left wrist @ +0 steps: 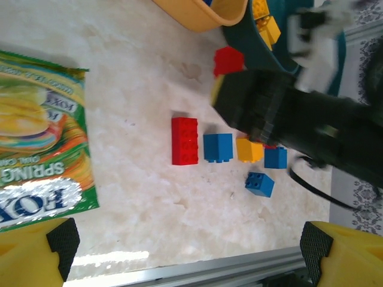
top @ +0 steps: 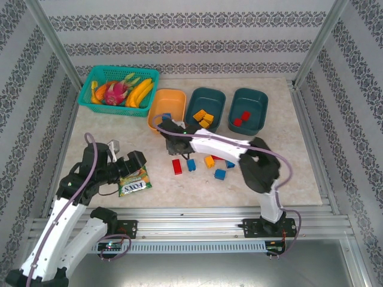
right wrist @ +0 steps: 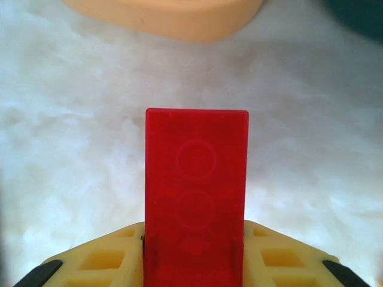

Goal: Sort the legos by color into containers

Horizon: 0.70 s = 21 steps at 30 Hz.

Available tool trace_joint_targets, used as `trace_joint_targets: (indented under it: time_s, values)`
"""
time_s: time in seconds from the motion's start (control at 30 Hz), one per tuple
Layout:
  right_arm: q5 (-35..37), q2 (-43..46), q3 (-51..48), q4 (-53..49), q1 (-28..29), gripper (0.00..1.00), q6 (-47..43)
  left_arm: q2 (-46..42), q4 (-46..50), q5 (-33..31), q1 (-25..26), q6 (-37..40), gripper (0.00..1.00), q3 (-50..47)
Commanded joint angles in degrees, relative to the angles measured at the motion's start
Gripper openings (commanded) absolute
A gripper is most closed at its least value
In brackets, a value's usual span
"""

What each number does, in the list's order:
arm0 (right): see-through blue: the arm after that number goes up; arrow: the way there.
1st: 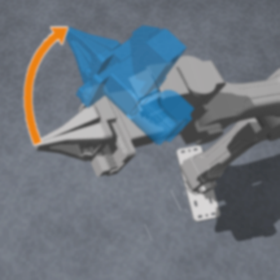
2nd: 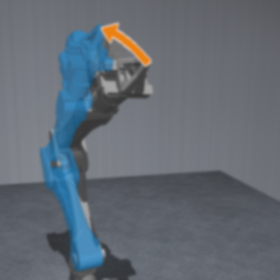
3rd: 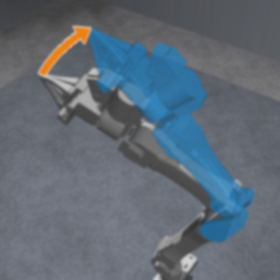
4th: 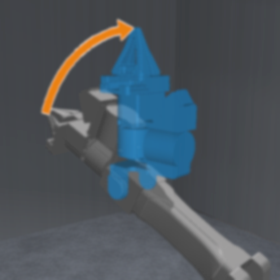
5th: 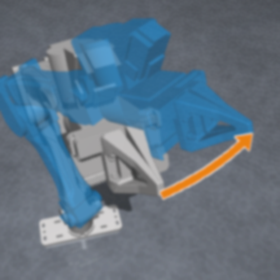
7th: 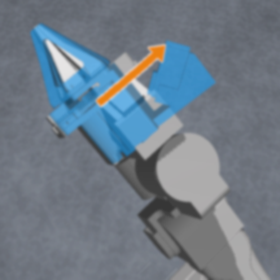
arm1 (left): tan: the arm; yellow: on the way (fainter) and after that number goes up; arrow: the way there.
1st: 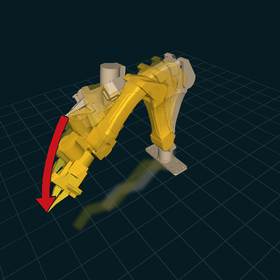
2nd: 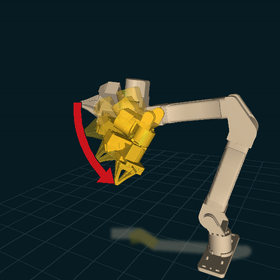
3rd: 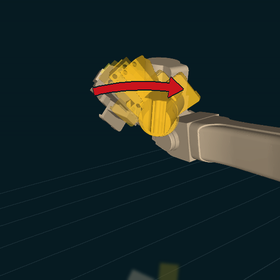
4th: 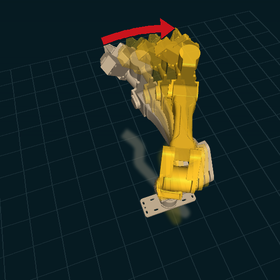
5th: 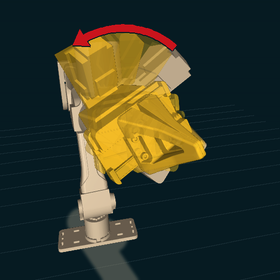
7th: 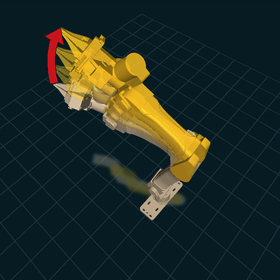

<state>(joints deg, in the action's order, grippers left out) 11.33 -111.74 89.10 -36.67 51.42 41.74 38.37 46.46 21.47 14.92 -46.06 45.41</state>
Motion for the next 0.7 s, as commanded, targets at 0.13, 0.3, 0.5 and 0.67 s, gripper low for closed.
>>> trace_joint_targets:
  time_s: [0.13,0.3,0.5,0.67]
  values:
    - [-3.0,20.5,-11.2,-2.9,-7.9,0.27,-2.4,15.7,-16.5,4.0,4.9,0.2,0.96,7.8]
    - [-5.1,28.5,-16.1,-4.5,-21.6,0.27,-5.9,30.4,-22.4,1.0,12.8,2.2,0.96,16.9]
    - [-8.6,22.7,-13.5,-6.6,-38.5,0.29,-6.5,46.8,-25.1,0.1,18.1,2.8,0.94,28.9]
    - [-9.0,9.7,-3.9,-10.8,-45.0,0.3,-4.0,54.8,-25.5,0.4,20.3,3.8,0.94,35.5]
